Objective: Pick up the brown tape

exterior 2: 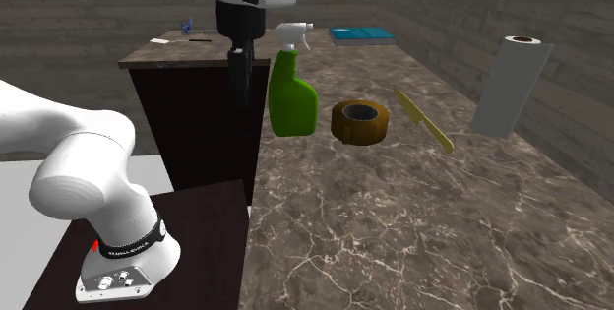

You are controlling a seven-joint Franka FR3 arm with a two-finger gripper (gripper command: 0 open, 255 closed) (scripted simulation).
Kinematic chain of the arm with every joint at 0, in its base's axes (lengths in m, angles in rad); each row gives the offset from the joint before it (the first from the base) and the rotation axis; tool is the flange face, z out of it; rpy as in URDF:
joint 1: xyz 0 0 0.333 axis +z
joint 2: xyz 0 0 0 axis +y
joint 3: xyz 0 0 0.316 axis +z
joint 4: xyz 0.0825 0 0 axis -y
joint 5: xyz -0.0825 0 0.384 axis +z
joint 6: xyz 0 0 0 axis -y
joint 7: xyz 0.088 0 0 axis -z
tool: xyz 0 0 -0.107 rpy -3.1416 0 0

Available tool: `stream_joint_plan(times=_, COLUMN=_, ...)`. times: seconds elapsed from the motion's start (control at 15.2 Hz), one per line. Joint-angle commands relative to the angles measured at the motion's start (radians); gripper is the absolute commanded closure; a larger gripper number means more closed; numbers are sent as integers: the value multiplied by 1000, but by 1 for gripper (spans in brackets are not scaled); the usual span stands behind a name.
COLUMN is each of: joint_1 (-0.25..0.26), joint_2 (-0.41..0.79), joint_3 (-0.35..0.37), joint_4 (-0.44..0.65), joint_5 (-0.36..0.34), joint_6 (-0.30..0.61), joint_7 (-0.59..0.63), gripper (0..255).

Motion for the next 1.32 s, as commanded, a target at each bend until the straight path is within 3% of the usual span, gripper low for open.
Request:
stream_joint_plan(times=0.0, joint_1=0, joint_2=0, joint_3=0, joint_4=0, joint_5=0, joint_6=0, joint_7=0, gripper=0)
stream_joint_plan(times=0.66, joint_1=5, joint_2=391, joint_3=-25, joint_4=219, joint_5=5, joint_6=167, joint_7=-13, gripper=0)
stream_joint_plan(times=1.25, joint_1=1, joint_2=750, joint_3=-45, joint_4=532, joint_5=29, joint_6=210, joint_7=-30, gripper=0)
